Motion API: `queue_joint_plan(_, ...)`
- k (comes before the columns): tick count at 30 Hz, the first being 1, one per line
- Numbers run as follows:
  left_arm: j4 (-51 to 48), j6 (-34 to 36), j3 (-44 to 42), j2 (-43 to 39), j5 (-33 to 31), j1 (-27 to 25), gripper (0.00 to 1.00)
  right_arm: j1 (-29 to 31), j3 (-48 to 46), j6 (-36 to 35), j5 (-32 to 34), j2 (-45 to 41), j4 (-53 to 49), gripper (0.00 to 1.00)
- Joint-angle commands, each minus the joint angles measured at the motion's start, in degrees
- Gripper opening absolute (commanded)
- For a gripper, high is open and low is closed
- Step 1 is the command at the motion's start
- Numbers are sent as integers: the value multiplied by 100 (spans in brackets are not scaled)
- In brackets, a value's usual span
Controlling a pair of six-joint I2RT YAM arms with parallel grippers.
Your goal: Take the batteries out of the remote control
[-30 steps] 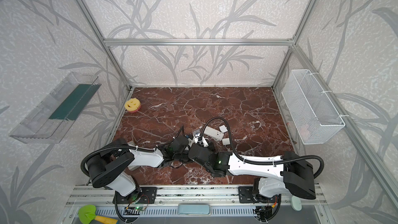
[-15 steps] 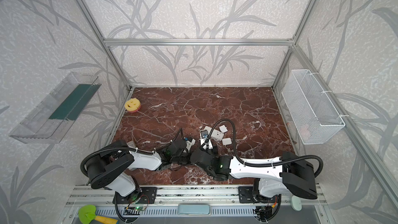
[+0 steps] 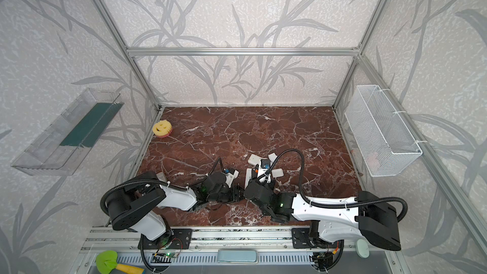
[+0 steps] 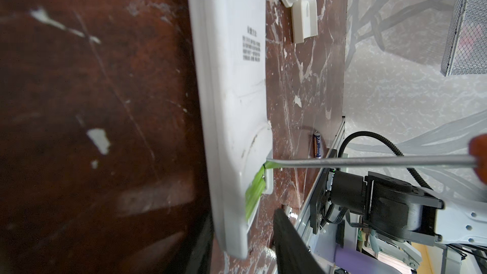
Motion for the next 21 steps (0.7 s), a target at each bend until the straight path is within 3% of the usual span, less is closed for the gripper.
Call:
queue_joint_plan(1,-761,81,-137,51,-14,4,43,-26,-139,-59,-257,60,-72,0)
queue_joint_plan(12,-2402,877,328,-1107,-348,709,45,-22,93,-561,-441,473,-117,0)
queue_joint_plan(17,-2736,1181,959,-656,-17,872,44,-23,47,-556,-445,457,-138,0)
queue_joint_plan(21,-2424,1150,1329,-100,317,911,44,-22,30,-572,-430,404,-213,0)
